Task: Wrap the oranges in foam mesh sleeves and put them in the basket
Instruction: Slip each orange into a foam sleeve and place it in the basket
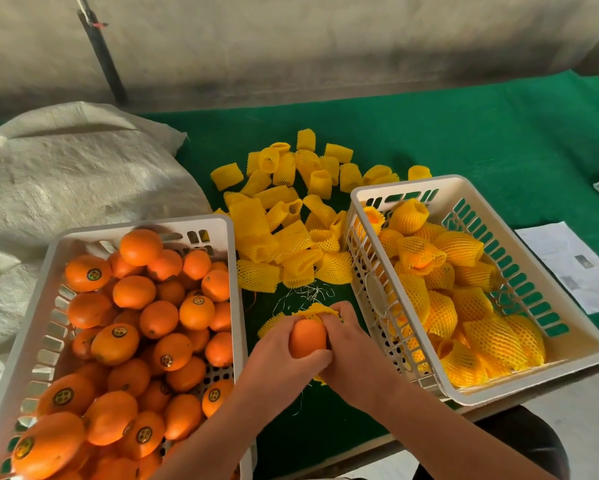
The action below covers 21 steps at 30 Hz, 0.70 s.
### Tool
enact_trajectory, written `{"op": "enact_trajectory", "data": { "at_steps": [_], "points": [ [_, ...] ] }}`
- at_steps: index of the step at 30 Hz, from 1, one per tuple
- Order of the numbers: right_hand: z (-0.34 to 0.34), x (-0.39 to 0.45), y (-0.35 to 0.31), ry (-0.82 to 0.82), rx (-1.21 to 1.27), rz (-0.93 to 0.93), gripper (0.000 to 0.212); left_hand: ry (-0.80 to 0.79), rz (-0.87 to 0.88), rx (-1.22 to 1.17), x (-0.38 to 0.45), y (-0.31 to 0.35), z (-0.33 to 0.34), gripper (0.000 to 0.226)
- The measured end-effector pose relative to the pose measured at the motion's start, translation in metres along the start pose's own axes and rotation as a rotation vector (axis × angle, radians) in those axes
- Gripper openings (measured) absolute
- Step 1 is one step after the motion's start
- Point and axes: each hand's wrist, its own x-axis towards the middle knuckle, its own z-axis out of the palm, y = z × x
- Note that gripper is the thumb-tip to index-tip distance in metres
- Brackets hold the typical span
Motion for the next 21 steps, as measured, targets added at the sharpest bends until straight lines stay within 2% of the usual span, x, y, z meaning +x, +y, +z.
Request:
{"op": "enact_trajectory", "data": {
  "at_steps": [2,4,8,13,21],
  "points": [
    [-0.003,-0.002,-0.001,0.017,0.007,0.007,0.075,-0.037,-0.045,-0.070,0.000,-0.002,0.000,0.069],
    [-0.005,-0.004,-0.003,0.028,-0.001,0.008,0.075,-0.015,-0.015,-0.007,0.000,-0.005,0.000,0.071],
    [-0.007,-0.011,-0.008,0.043,0.004,0.016,0.072,0.177,0.152,0.213,-0.004,-0.011,0.003,0.070],
    [-0.004,-0.021,-0.023,0.115,0.019,-0.014,0.065,0.458,0.208,0.434,-0.010,-0.016,0.013,0.082],
    [-0.015,-0.040,-0.043,0.184,-0.024,-0.121,0.050,0.462,0.225,0.076,-0.018,-0.008,0.015,0.082]
  ]
}}
